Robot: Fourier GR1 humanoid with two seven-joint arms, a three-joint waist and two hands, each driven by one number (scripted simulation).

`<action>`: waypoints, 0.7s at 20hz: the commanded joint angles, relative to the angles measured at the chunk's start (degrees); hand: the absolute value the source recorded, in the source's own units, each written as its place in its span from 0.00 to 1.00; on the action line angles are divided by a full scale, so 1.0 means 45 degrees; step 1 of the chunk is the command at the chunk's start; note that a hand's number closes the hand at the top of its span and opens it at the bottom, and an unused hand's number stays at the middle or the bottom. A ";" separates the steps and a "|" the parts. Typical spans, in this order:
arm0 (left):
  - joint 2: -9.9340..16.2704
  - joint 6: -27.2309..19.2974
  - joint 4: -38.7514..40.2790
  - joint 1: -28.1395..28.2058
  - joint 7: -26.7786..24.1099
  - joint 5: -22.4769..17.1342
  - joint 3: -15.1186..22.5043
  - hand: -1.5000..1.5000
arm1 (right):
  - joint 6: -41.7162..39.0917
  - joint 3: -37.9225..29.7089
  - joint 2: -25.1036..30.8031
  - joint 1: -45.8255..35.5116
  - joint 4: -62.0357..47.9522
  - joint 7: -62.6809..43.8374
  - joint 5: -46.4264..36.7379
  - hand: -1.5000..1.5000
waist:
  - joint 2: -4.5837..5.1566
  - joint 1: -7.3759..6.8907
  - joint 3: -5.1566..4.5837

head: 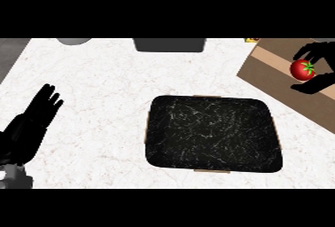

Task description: Pick the tomato from the tray and place it in the cardboard box

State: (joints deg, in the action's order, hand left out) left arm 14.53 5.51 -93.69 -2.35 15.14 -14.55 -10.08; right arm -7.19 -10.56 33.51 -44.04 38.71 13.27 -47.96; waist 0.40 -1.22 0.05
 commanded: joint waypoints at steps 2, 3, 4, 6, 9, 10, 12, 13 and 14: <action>-0.0141 -0.0163 -0.0201 -0.0166 0.0286 0.0109 0.0050 0.50 | 0.0885 -0.0451 -0.0389 -0.0195 -0.1432 0.1722 0.0410 0.00 | -0.0021 0.0034 0.0001; -0.0171 -0.0083 -0.0916 0.0565 0.0440 0.0027 0.0087 0.50 | 0.0392 -0.0770 -0.0248 -0.0095 -0.1097 0.1851 0.0902 0.00 | -0.0058 0.0046 0.0001; -0.0331 -0.0145 0.0164 0.0115 -0.0415 0.0442 0.0147 0.50 | 0.1015 -0.1255 -0.0285 -0.0063 -0.1204 0.2281 0.1278 0.00 | -0.0015 0.0092 0.0002; 0.0209 -0.0138 -0.0227 -0.0467 0.0571 -0.0160 -0.0332 0.50 | 0.0920 -0.2484 -0.0917 -0.0699 -0.1041 0.1548 0.2643 0.00 | -0.0040 0.0063 0.0018; 0.0131 -0.0100 -0.0195 -0.0371 0.0419 0.0050 -0.0149 0.50 | 0.0591 -0.3879 -0.0391 -0.0595 -0.1521 0.1958 0.3992 0.00 | -0.0019 0.0115 0.0020; -0.0267 0.0088 -0.0019 0.0553 -0.0373 0.0093 -0.0076 0.50 | 0.0403 -0.4168 -0.0288 -0.0798 -0.1369 0.1538 0.4317 0.00 | -0.0067 0.0113 -0.0002; -0.0223 -0.0258 0.0210 0.0089 -0.0068 0.0361 -0.0059 0.50 | -0.0146 -0.4767 -0.0095 -0.0935 -0.1426 0.1558 0.5096 0.00 | -0.0076 0.0239 -0.0001; -0.0084 -0.0384 -0.0335 -0.0198 0.0738 0.0044 -0.0158 0.50 | -0.0055 -0.4949 -0.0162 -0.0870 -0.1257 0.1277 0.5325 0.00 | -0.0116 0.0262 0.0000; -0.0014 -0.0081 0.0206 -0.0283 0.0032 0.0195 -0.0192 0.50 | -0.0259 -0.5173 0.0398 -0.0800 -0.2153 0.1886 0.5415 0.00 | -0.0008 0.0116 0.0005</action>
State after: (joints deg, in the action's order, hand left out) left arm 14.14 4.80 -93.53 -2.81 15.73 -13.87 -10.66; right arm -6.29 -29.17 32.73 -47.41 32.22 20.45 -28.32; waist 0.16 -0.48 0.06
